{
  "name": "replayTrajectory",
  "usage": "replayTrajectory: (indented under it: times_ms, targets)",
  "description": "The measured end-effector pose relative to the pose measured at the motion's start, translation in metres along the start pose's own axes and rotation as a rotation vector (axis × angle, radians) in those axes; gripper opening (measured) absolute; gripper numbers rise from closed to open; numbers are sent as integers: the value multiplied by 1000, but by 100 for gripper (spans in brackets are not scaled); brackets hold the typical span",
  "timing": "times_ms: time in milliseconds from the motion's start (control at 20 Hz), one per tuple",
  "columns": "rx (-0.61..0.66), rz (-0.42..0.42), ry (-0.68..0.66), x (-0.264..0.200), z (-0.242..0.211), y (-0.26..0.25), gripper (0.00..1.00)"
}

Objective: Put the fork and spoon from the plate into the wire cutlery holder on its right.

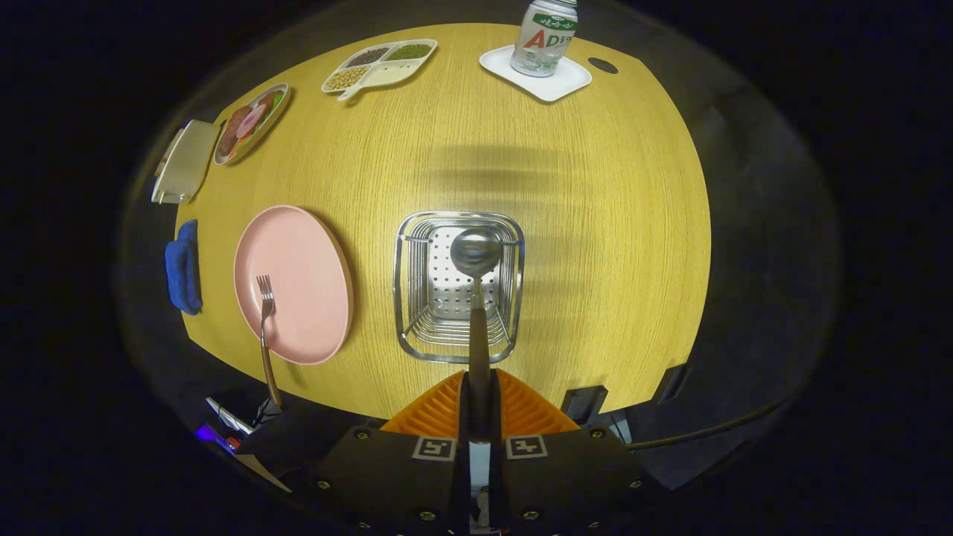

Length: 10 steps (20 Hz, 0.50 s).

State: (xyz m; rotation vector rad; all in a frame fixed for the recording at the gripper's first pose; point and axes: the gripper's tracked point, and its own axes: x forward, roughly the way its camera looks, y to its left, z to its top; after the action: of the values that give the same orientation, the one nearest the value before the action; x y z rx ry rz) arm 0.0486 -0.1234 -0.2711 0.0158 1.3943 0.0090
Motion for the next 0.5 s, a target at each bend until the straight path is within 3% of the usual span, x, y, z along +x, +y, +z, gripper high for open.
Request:
replayTrajectory:
  times_ms: [150,250,300,500]
  targets:
    - [16,5,-38,-2,4,0,14]
    - [31,23,-65,-6,6,2,22]
    - [36,28,-80,-8,6,2,33]
    - [52,40,-154,-19,8,2,33]
